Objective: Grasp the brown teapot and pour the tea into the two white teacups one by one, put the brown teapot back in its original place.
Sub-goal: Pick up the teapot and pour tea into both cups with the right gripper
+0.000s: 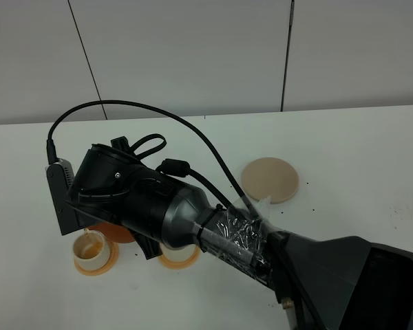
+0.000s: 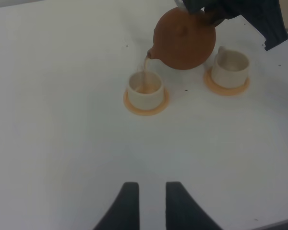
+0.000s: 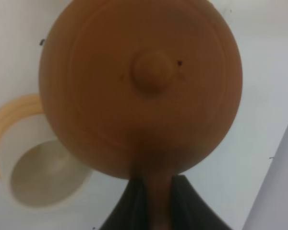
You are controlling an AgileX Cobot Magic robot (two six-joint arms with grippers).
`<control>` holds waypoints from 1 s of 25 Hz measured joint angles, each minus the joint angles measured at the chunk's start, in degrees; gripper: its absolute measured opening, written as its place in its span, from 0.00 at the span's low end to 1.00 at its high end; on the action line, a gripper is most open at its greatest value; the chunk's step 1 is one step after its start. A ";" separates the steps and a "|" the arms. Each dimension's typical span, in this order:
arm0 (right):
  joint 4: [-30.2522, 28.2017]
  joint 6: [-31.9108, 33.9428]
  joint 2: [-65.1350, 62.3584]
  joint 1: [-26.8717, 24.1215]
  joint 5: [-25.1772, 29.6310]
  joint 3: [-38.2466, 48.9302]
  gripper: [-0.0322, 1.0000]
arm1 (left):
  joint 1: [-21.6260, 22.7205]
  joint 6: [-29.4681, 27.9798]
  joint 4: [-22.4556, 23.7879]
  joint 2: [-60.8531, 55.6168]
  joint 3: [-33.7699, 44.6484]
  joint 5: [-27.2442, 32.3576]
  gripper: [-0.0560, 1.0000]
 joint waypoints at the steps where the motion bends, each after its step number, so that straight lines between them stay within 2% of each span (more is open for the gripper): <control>1: -0.37 0.00 0.00 0.08 0.00 0.00 0.12 | 0.00 0.00 0.00 0.00 0.00 0.00 0.25; 25: -2.90 0.07 2.87 1.89 0.61 0.00 0.12 | 0.00 0.00 0.00 0.00 0.00 0.00 0.25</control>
